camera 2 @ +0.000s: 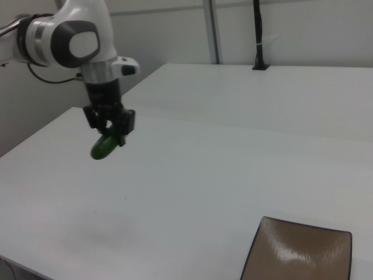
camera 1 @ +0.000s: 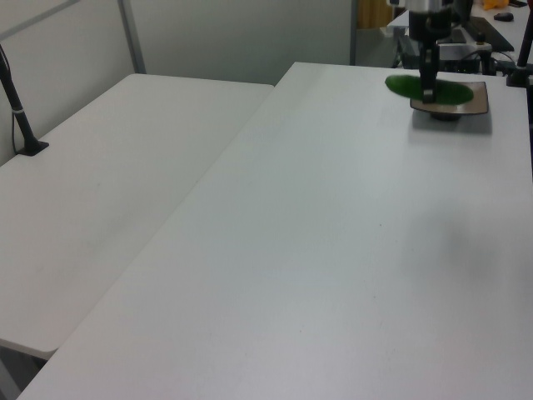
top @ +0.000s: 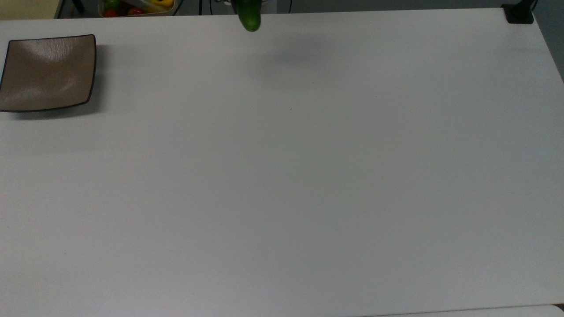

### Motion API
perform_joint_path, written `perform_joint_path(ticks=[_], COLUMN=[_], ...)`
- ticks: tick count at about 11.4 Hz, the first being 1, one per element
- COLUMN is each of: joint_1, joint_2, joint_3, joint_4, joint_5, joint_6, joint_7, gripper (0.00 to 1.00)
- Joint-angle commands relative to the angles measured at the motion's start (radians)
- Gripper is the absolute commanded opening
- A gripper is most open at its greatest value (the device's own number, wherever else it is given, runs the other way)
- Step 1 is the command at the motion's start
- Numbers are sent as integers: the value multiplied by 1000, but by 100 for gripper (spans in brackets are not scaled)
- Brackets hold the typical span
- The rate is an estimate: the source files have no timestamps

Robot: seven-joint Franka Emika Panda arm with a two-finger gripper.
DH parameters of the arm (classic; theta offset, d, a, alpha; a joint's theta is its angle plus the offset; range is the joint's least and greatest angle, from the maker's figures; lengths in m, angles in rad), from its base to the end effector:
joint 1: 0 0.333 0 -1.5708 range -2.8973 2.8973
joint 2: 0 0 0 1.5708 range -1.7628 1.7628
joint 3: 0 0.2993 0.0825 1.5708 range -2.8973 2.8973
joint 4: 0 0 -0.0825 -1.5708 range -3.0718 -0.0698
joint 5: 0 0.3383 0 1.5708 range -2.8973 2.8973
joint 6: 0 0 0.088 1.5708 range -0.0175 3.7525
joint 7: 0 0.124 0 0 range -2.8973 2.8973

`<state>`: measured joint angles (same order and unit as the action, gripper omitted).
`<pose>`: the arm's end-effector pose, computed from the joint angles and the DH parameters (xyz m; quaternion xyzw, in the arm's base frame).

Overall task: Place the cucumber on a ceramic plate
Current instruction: 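Lift the cucumber and carry it to the brown square plate, then lower the cucumber onto the plate and open the gripper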

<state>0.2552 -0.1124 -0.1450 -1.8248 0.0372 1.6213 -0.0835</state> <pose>0.4686 0.0533 0.5417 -0.9940 -0.0956 0.0465 0.0260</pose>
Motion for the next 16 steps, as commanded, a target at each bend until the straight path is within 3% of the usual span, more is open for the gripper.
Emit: perform_joint_path(ticks=[1, 7, 12, 16], joint_1=[-124, -394, -565, -651], joint_2=[3, 123, 298, 413], joint_3=[-11, -11, -11, -11], joint_4=[30, 35, 35, 35], joint_5=[-2, -31, -42, -42], joint_6=[3, 237, 471, 574], joint_7=[-166, -367, -545, -648], gripper=[0, 0, 2, 3])
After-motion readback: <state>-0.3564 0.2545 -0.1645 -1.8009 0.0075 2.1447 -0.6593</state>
